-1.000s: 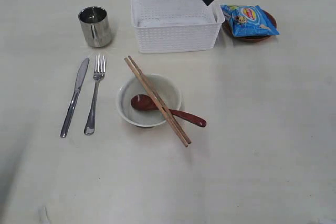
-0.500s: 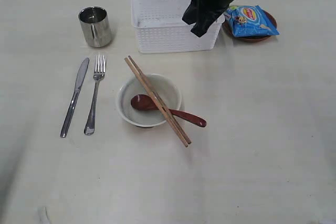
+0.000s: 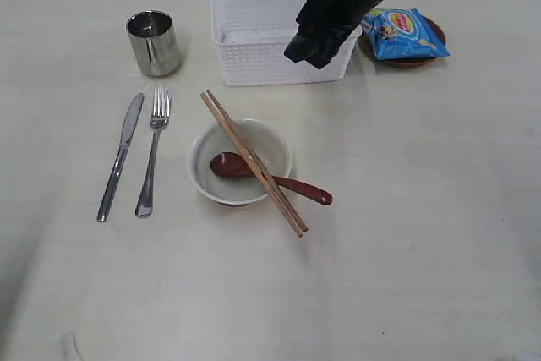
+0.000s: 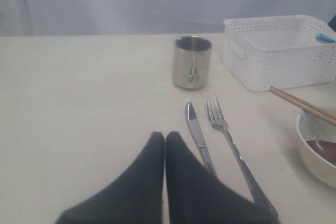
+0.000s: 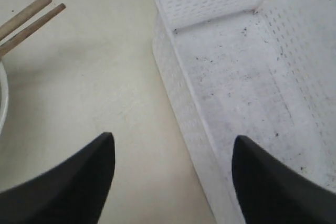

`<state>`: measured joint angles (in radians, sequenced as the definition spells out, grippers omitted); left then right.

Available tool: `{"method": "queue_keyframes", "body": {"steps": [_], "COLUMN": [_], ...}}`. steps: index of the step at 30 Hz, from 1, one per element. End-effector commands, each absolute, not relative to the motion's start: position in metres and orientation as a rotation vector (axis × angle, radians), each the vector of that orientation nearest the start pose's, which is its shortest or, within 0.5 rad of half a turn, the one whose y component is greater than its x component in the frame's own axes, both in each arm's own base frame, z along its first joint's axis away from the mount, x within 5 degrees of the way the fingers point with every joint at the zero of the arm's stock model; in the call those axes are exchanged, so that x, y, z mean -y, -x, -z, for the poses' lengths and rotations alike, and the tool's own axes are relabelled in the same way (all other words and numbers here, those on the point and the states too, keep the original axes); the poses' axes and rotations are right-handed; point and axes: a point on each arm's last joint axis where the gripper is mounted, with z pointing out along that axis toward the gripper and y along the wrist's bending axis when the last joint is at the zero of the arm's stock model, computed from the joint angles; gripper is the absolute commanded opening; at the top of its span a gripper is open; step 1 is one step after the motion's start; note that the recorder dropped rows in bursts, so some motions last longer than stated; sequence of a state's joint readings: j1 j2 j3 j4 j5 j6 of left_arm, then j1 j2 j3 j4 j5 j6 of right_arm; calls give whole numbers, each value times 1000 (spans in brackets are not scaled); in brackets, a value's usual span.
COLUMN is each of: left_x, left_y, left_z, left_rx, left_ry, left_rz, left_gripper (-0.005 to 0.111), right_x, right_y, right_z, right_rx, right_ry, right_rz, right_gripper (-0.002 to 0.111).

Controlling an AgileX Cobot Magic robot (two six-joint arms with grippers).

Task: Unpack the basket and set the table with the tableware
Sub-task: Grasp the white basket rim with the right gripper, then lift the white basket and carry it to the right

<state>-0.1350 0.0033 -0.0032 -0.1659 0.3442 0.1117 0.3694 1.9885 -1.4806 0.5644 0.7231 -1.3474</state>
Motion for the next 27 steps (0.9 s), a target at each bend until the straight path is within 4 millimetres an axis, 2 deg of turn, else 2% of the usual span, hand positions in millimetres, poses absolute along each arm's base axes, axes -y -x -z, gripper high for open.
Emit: {"method": "queue_keyframes", "body": {"steps": [1,5,6,10,12,13,15,16,17,19,24,26,27], "left_x": [12,12,12,12,12,12,12,12,12,12,12,12,12], "left_y": [-52,-52,-52,-52,-52,-52,-52,-52,-52,-52,-52,-52,-52], "left_z": [-183,-183,-183,-183,-183,-183,-183,-183,-183,-183,-183,-183,-183], "left_rx": [-1821,-1821,-1821,-1821,-1821,-1821,-1821,-1821,-1821,-1821,-1821,-1821,-1821], "left_ry": [-128,-128,-128,-128,-128,-128,-128,-128,-128,-128,-128,-128,-128], "left_rz": [181,181,181,181,181,181,181,181,181,181,181,181,181], "left_gripper": [0,0,0,0,0,0,0,0,0,0,0,0,0], "right_x": [-185,-185,-185,-185,-185,-185,-184,-184,-184,-184,-189,-175,-160], "right_y": [-397,-404,-409,-416,-418,-419,-421,-423,-424,-427,-435,-440,-445], "right_z": [-205,-183,-172,-154,-147,-145,-145,-146,-149,-166,-243,-272,-283], "right_rx": [-1948,-1951,-1951,-1962,-1943,-1938,-1908,-1883,-1873,-1796,-1657,-1688,-1724], "right_ry": [1569,1591,1590,1576,1602,1610,1623,1619,1611,1623,1516,1336,1199], "right_rz": [-248,-220,-192,-148,-127,-119,-85,-49,-36,19,61,78,92], "right_gripper": [64,64,64,62,53,44,21,-1,0,0,0,0,0]}}
